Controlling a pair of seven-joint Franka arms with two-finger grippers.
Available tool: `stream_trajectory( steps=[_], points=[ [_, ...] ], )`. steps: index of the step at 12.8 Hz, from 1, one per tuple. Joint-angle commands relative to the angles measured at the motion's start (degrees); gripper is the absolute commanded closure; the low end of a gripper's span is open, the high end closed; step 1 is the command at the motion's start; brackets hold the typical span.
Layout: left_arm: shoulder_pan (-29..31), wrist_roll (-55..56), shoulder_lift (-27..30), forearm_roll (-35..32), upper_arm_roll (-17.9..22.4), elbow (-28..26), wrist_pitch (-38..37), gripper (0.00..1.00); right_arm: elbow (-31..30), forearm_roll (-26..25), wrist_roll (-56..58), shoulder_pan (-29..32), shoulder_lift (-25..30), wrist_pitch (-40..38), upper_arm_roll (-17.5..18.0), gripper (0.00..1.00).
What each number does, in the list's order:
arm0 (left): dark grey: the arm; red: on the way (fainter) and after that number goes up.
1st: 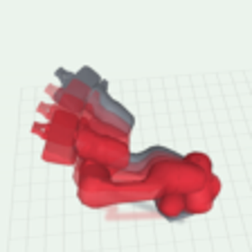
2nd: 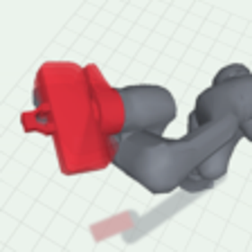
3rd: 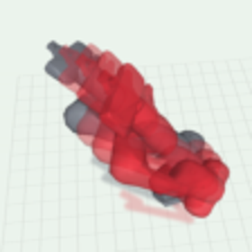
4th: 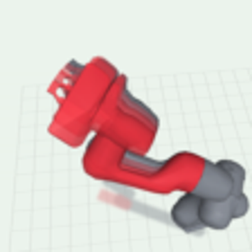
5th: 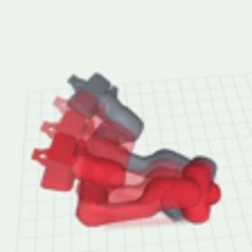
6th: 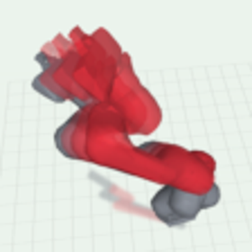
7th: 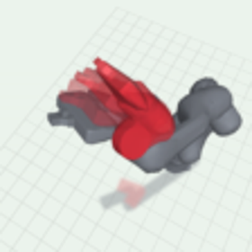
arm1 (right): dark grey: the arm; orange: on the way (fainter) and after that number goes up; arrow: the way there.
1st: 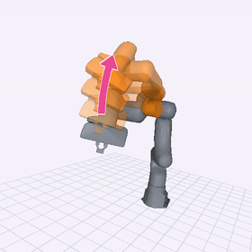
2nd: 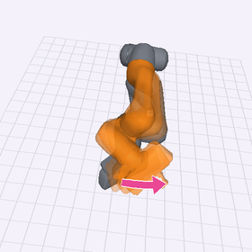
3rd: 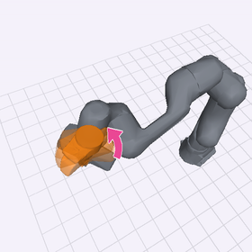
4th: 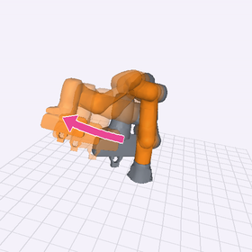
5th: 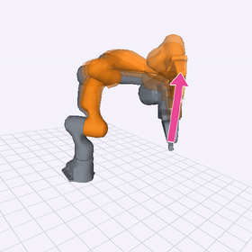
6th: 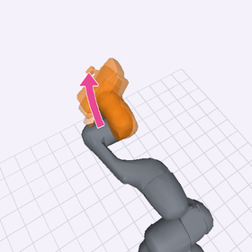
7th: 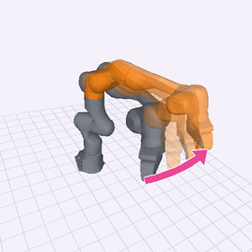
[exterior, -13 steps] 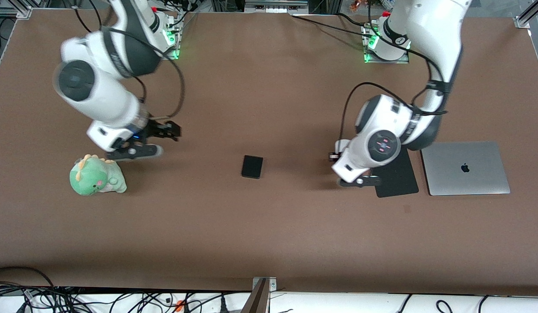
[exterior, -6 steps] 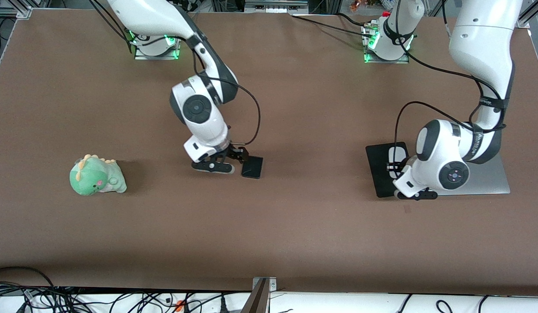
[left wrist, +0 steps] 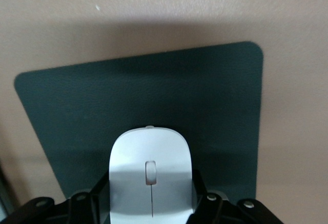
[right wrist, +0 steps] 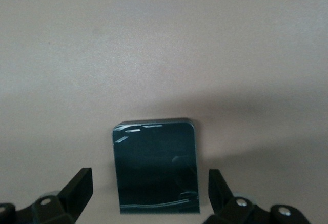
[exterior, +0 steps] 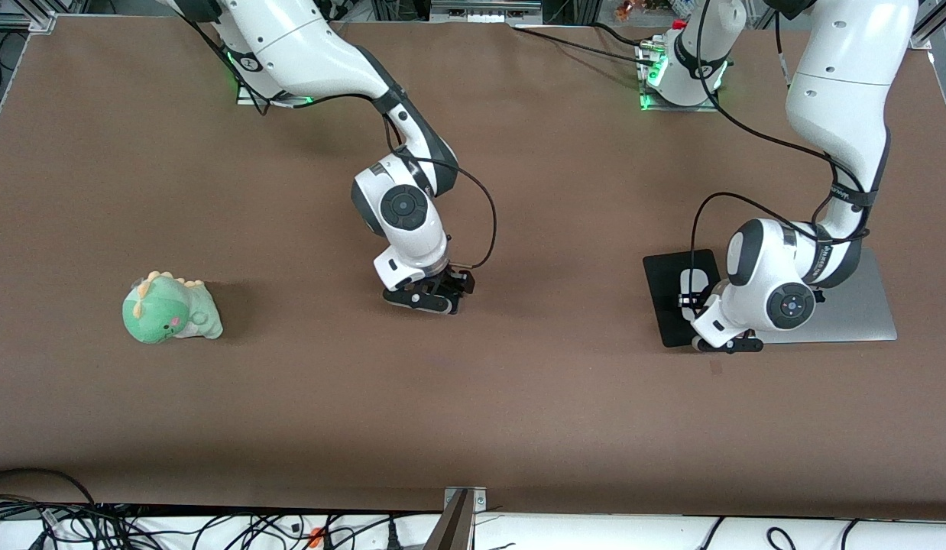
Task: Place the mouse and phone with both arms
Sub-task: 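Lower the mouse onto the black mouse pad and open the left gripper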
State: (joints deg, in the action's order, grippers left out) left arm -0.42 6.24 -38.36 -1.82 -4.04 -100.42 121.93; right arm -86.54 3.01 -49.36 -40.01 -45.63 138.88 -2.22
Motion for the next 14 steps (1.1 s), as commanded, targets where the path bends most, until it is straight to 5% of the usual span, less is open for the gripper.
stream_trajectory(
  steps=[1,7,9,11,14],
  points=[
    [0.2,-0.7,0.4,-0.9,-0.4,-1.0,1.1,0.0,1.7,0.2,-1.5,-0.9,-2.3,0.8,-0.5,0.0],
    [-0.2,0.2,4.4,-0.8,-0.9,1.4,-5.1,0.0,1.7,0.2,-1.5,-1.0,-3.8,2.9,-0.4,0.05],
    [-0.5,-0.3,7.1,-0.9,-1.1,5.9,-11.4,0.0,1.7,0.1,-1.3,-1.0,-4.2,3.0,-0.4,0.24],
    [-1.0,0.1,9.4,-0.9,-1.6,12.0,-18.6,0.0,1.8,-0.3,0.6,-0.5,-3.1,2.0,-0.7,0.55],
    [-2.7,-0.4,11.1,-0.9,-1.6,22.6,-27.5,0.0,2.4,0.1,11.6,3.1,0.8,-7.2,-1.1,0.59]
  ],
)
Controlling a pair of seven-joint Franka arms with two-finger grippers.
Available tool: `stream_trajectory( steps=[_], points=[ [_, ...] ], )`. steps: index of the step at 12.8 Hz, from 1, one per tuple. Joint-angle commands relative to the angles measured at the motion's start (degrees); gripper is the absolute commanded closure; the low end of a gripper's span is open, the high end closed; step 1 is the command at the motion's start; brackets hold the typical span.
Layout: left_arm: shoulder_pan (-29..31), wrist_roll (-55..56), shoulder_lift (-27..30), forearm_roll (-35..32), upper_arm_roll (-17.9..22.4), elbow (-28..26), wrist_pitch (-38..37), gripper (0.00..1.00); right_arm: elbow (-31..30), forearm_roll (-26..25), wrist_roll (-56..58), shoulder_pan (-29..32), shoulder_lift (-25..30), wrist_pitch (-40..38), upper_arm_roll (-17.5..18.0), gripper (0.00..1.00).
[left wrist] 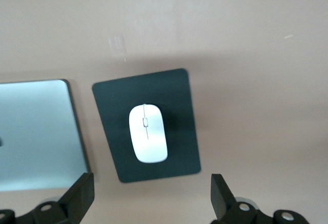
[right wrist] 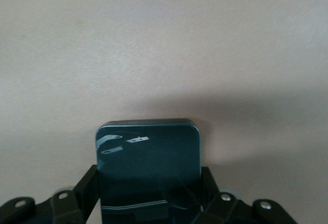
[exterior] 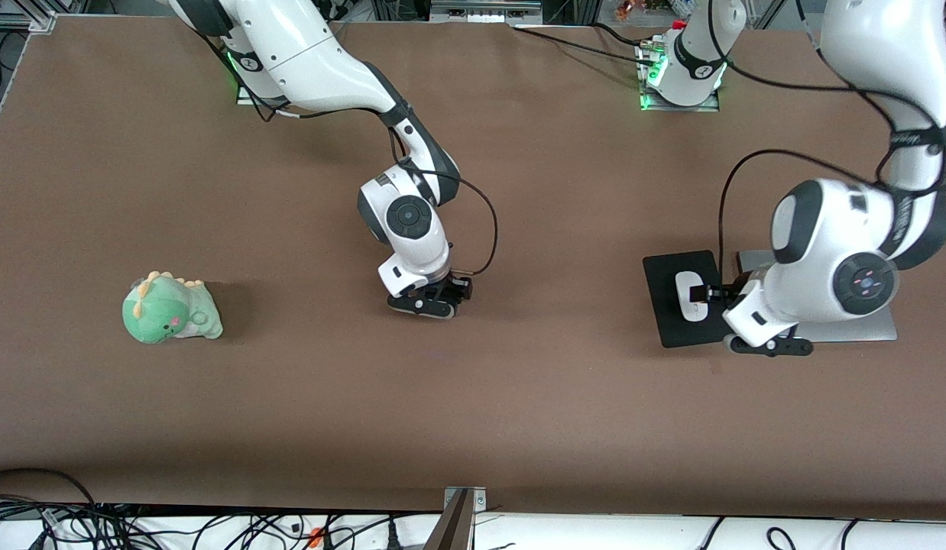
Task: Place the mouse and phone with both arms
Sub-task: 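Carry the phone toward the green plush while the left gripper withdraws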
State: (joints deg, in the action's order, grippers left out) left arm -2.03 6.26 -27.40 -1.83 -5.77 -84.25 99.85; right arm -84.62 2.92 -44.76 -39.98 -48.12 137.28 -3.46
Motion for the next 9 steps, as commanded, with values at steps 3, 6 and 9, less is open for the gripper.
stream_trajectory(
  steps=[3,6,9],
  points=[
    [-1.0,-1.0,5.1,-0.9,0.5,9.8,-7.6,0.0,-0.8,0.4,27.3,11.6,7.7,-13.4,0.0,0.59],
    [-0.3,-0.8,9.5,-1.0,1.4,9.9,-8.3,0.0,-6.7,0.5,40.6,19.6,10.1,-11.8,-0.1,0.58],
    [-0.7,-1.8,15.3,0.4,3.6,5.8,-11.9,0.0,-10.3,0.5,43.5,23.3,10.2,-8.0,-0.1,0.58]
  ],
)
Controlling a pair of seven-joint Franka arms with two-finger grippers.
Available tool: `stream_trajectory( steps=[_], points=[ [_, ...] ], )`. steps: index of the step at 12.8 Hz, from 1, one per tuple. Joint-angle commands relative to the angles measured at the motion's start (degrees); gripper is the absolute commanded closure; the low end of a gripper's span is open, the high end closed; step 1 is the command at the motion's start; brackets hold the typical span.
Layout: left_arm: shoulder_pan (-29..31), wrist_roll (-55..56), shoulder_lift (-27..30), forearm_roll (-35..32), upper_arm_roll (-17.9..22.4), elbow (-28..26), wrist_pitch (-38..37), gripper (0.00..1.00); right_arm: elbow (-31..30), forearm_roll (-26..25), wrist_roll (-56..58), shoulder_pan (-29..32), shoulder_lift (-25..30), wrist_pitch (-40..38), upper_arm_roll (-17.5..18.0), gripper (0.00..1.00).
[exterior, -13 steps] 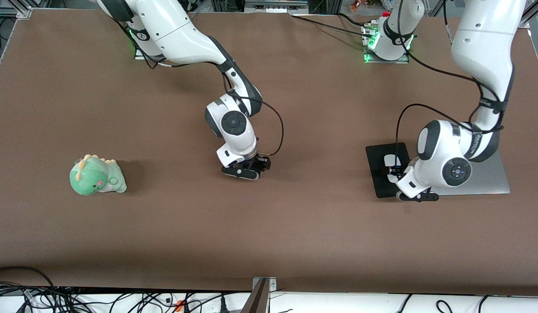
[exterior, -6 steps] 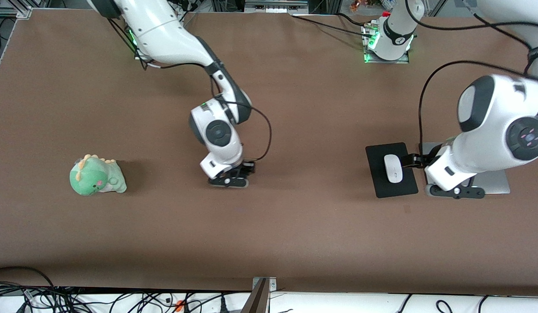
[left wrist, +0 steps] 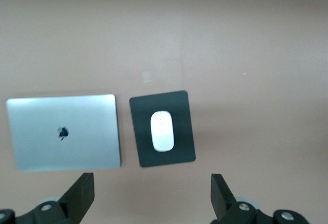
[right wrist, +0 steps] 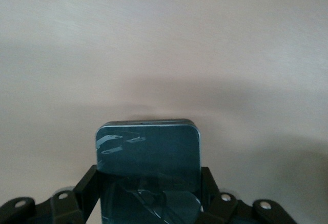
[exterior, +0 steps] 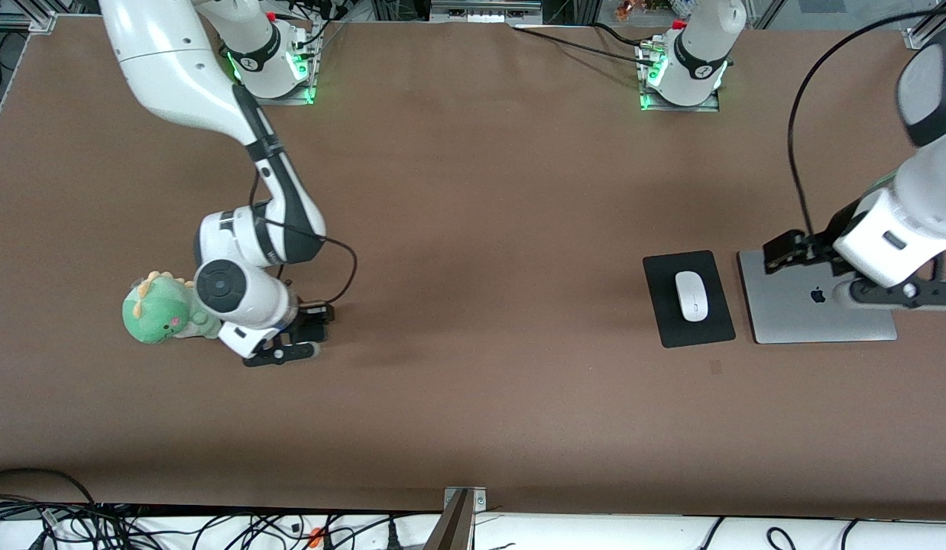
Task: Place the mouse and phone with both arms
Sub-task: 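Carry the phone toward the green plush while the left gripper withdraws, then lower the phone beside the green plush and open the right gripper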
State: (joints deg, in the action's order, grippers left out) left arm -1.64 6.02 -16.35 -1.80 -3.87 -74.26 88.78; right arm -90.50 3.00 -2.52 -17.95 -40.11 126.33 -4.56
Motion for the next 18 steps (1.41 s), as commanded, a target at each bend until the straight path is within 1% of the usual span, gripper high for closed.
stream_trajectory(
  steps=[1,2,3,4,5,6,7,8,9,10,11,13,14,16,18],
  points=[
    [-4.7,-2.0,7.0,0.2,5.3,-6.9,-0.1,0.0,-6.6,0.4,1.4,1.9,2.0,5.8,1.0,0.57],
    [-5.6,-2.1,9.4,0.7,6.7,-9.5,0.1,0.0,-9.0,0.4,1.4,2.1,1.9,9.4,1.0,0.56],
    [-5.7,-2.0,12.2,0.0,6.7,-13.7,1.6,0.0,-10.6,0.5,1.6,2.8,1.6,11.9,1.1,0.47],
    [-5.4,-2.0,16.1,0.0,6.7,-19.7,6.1,0.0,-10.8,0.5,1.6,3.2,1.5,12.6,1.2,0.21],
    [-5.0,-2.1,18.9,0.0,6.7,-24.4,9.8,0.0,-10.7,0.6,1.4,3.2,1.6,12.5,1.2,0.03],
    [-4.7,-1.9,18.9,0.0,6.7,-25.0,9.8,0.0,-10.4,0.6,0.9,3.1,2.2,12.3,1.4,0.01],
    [-4.9,-3.0,18.5,0.0,6.6,-23.8,8.3,0.0,-9.9,1.4,0.9,3.1,3.4,11.6,1.6,0.0],
    [-5.2,-6.2,17.7,0.0,6.5,-23.0,7.6,0.0,-9.1,2.4,0.9,3.0,4.9,9.9,1.7,0.0],
    [-5.3,-6.7,17.6,0.0,6.4,-22.7,7.2,0.0,-8.2,2.7,-0.1,2.8,6.9,7.7,1.8,0.0],
    [-5.3,-7.3,17.6,0.0,6.4,-22.6,7.0,0.0,-7.5,2.7,-1.4,2.4,9.8,4.6,1.9,0.0],
    [-5.3,-7.4,17.6,0.0,6.5,-22.6,6.8,0.0,-6.5,2.7,-2.5,2.2,12.9,-0.2,1.9,0.0],
    [-5.3,-7.2,17.5,0.0,6.5,-22.6,6.3,0.0,-4.5,2.6,-4.4,1.8,19.9,-11.8,1.9,0.0],
    [-5.3,-7.2,17.5,0.0,6.5,-22.5,5.8,0.0,-4.3,2.5,-4.8,1.8,23.1,-16.0,1.9,0.0],
    [-5.3,-7.2,17.3,0.0,6.5,-21.5,4.7,0.0,-4.2,1.9,-4.5,1.8,28.9,-22.9,1.6,0.0],
    [-5.4,-7.2,17.1,0.0,6.4,-21.4,4.6,0.0,-4.2,1.6,-4.1,1.9,33.9,-27.3,1.2,0.0]
  ],
)
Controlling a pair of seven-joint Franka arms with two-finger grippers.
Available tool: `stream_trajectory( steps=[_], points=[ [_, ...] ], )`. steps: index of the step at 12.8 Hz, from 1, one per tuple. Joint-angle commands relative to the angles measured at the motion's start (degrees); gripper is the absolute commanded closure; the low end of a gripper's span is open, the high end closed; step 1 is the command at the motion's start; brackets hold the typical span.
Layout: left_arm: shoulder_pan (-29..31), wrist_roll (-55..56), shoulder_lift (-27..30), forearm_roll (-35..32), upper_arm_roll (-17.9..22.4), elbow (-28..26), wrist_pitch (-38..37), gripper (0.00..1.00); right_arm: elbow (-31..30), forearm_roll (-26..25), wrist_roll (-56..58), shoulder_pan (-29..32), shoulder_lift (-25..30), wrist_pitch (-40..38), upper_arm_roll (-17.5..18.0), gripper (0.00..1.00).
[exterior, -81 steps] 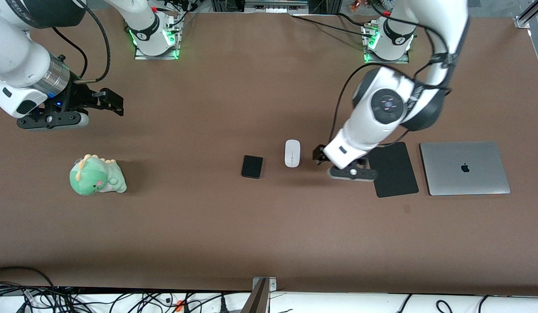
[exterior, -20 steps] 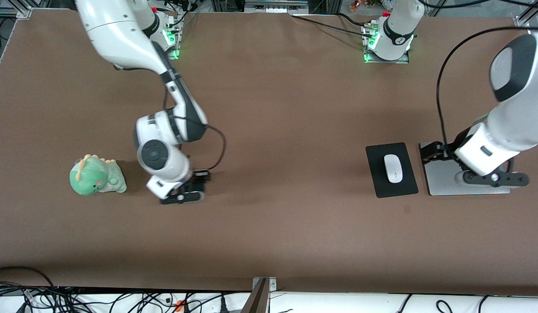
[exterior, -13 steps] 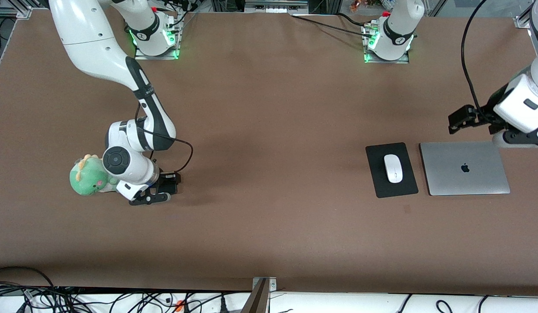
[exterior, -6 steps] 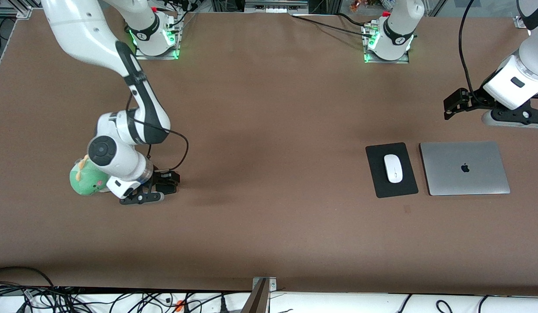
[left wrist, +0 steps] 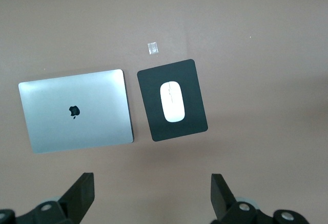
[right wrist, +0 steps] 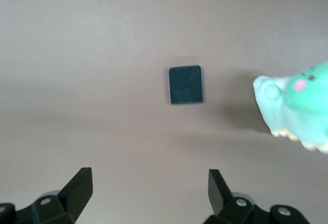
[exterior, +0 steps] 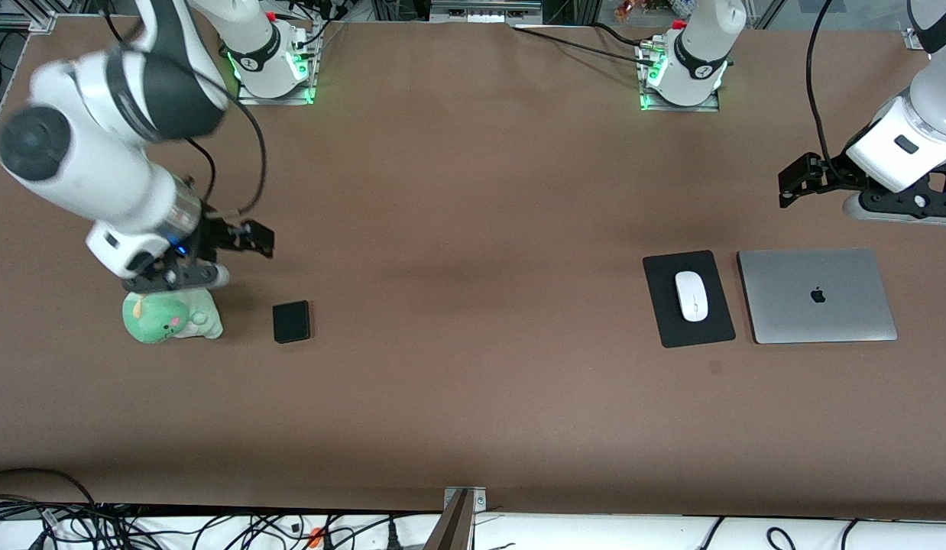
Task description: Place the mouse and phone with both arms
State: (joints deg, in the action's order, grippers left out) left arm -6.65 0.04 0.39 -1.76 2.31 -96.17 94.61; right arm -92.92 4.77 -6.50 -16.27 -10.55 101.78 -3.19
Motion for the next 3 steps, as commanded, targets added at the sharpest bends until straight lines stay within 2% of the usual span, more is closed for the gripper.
stream_trajectory(
  steps=[1,3],
  points=[
    [-0.5,-1.3,0.4,-0.1,0.2,0.6,-1.2,0.0,-1.8,-1.1,0.0,0.6,5.8,-3.8,0.0,0.0],
    [-0.5,-1.3,0.4,-0.1,0.2,0.6,-1.2,0.0,-0.9,-2.5,1.4,2.1,6.2,-5.7,0.3,0.0]
  ],
)
